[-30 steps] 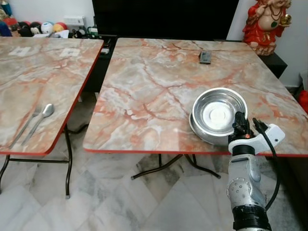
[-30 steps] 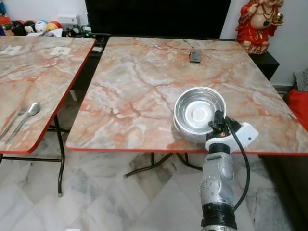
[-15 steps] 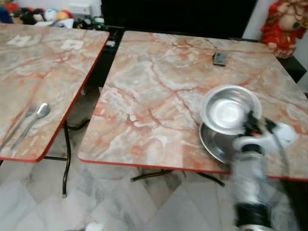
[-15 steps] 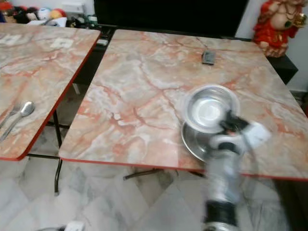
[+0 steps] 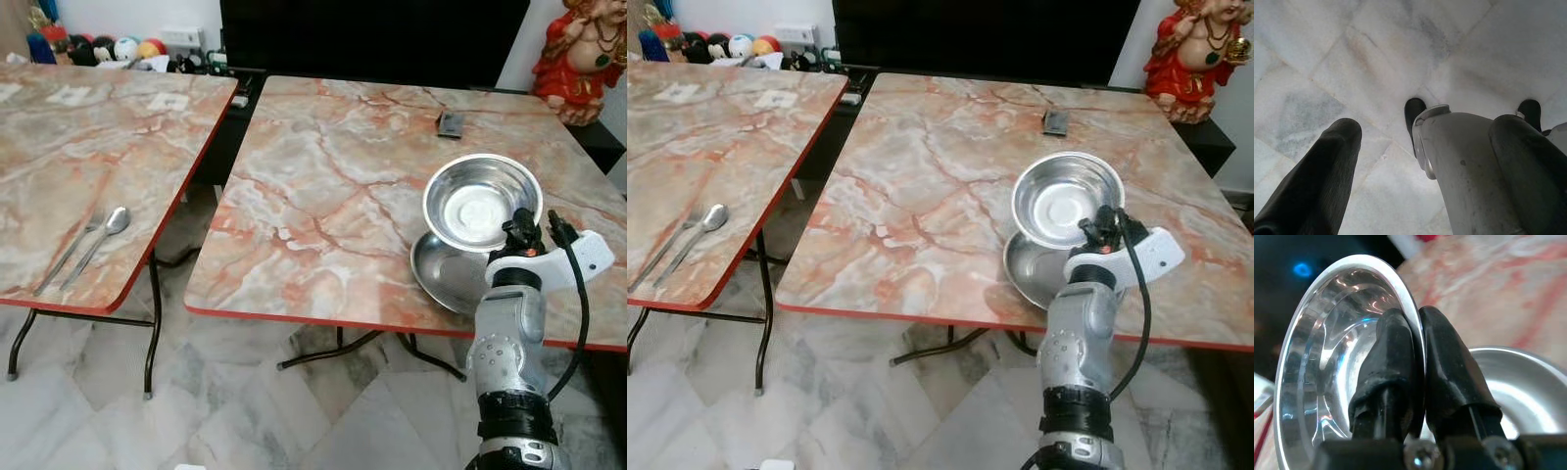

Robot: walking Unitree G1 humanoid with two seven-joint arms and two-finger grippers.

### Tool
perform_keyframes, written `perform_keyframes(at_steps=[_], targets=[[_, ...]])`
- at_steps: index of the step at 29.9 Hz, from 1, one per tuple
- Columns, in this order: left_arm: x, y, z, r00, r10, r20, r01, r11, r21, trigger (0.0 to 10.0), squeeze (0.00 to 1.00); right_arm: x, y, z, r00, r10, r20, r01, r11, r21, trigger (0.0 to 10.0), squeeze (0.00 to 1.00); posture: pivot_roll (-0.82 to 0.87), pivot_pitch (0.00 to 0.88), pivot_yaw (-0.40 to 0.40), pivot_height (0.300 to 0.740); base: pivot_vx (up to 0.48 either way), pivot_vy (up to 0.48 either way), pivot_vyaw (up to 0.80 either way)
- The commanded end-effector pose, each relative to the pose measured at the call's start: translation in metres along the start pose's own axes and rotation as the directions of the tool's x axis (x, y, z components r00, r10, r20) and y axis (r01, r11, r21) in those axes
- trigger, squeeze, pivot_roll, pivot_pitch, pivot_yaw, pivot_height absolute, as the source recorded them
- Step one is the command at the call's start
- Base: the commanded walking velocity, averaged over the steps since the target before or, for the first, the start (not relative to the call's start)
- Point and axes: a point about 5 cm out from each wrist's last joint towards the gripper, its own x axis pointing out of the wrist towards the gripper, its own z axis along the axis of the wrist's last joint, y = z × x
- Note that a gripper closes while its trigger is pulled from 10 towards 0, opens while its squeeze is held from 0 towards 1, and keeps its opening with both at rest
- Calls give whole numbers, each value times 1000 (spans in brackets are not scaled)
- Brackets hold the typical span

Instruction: Setting the table

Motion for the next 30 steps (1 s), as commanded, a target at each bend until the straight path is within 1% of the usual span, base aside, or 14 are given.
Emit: perform_keyframes(at_steps=[1, 6, 12, 15, 19, 24, 30], targets=[[-2, -1, -11, 999, -1, -49, 2, 1000, 6, 10000, 0, 3, -5, 1, 998, -66, -9, 66, 997, 31, 10000, 0, 22, 133, -41, 740, 0, 0, 0], [-2, -1, -11, 999, -2, -47, 2, 1000, 8, 10000, 0, 4, -8, -4, 992, -123, -37, 124, 991, 48, 10000, 0, 21, 133, -38, 740, 0, 0, 0], [-2, 0, -11, 999, -2, -47, 3, 1000, 11, 10000, 0, 1, -9, -11, 987, -140, -74, 144, 988, 58, 10000, 0, 25, 136, -35, 740, 0, 0, 0], [-2, 0, -11, 999, -3, -48, 3, 1000, 12, 10000, 0, 0, -12, -19, 981, -156, -117, 166, 983, 83, 10000, 0, 26, 137, -33, 740, 0, 0, 0], [-2, 0, -11, 999, -3, -48, 4, 1000, 12, 10000, 0, -1, -12, -26, 976, -146, -161, 160, 985, 72, 10000, 0, 26, 137, -33, 740, 0, 0, 0], [-2, 0, -11, 999, -4, -48, 4, 1000, 12, 10000, 0, 0, -14, -30, 974, -152, -171, 166, 983, 76, 10000, 0, 29, 137, -32, 740, 0, 0, 0], [-2, -1, -10, 999, -6, -47, 7, 1000, 14, 10000, 0, 4, -14, -35, 970, -155, -185, 173, 981, 89, 10000, 0, 32, 138, -29, 740, 0, 0, 0]])
